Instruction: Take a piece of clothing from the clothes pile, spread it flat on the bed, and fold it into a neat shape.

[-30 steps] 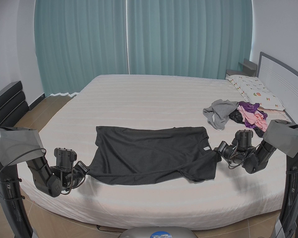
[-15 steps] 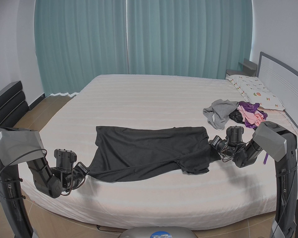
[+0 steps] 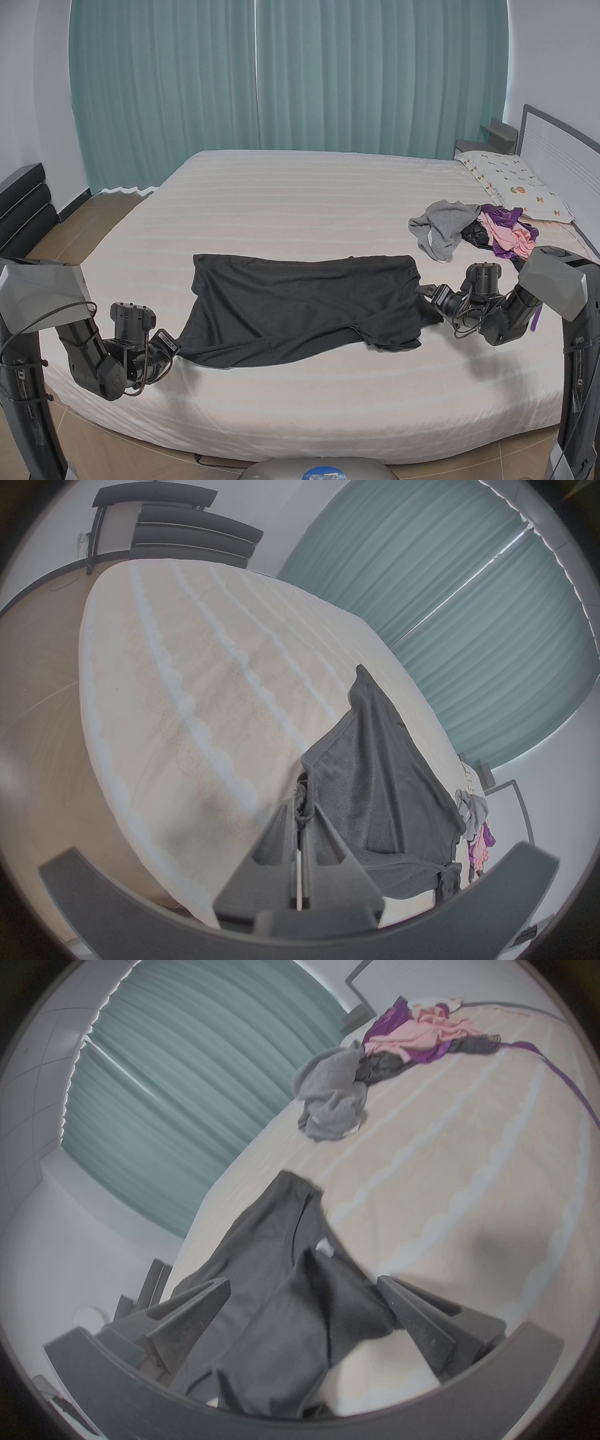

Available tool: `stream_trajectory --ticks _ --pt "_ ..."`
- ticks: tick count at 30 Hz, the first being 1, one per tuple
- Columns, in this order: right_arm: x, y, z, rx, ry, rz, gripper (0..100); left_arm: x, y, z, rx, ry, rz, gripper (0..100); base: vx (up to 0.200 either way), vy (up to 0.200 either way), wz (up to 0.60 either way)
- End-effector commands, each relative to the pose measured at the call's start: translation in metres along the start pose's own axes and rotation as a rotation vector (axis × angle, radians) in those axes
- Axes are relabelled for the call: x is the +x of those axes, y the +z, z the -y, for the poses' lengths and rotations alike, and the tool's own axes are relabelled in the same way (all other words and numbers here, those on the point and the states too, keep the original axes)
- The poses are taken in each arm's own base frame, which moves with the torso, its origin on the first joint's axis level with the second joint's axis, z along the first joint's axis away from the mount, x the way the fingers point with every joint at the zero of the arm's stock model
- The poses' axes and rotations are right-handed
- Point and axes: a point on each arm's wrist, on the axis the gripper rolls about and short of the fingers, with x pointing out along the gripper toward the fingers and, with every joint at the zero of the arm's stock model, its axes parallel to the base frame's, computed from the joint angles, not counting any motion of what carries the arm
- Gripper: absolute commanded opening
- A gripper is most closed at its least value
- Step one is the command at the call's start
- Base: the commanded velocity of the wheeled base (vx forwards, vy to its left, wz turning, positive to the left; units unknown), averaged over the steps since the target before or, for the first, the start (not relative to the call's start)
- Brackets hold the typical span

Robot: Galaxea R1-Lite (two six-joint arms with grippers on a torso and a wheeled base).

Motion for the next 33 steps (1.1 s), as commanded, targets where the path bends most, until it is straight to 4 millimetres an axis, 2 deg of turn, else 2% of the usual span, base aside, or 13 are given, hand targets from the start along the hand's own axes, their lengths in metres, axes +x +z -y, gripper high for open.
stream_trajectory --ticks 1,7,18,26,33 --pt "-0.038 -0.009 -0.004 -0.046 0.089 -0.090 100 0.000 0.000 0.000 -0.001 0.001 0.001 0 0.000 0.000 0.00" --pt "-0.043 -0.031 0.005 -0.167 0.112 -0.180 100 -0.001 0.000 0.000 -0.001 0.001 0.001 0 0.000 0.000 0.00" --pt "-0.034 -0.048 -0.010 -0.216 0.147 -0.222 100 0.000 0.000 0.000 0.000 0.002 0.000 0 0.000 0.000 0.00" --pt "-0.014 -0.053 -0.023 -0.243 0.179 -0.214 100 0.000 0.000 0.000 -0.001 0.001 0.001 0 0.000 0.000 0.00" --pt "-0.016 -0.053 -0.021 -0.248 0.150 -0.238 100 0.000 0.000 0.000 -0.001 0.001 0.001 0 0.000 0.000 0.00"
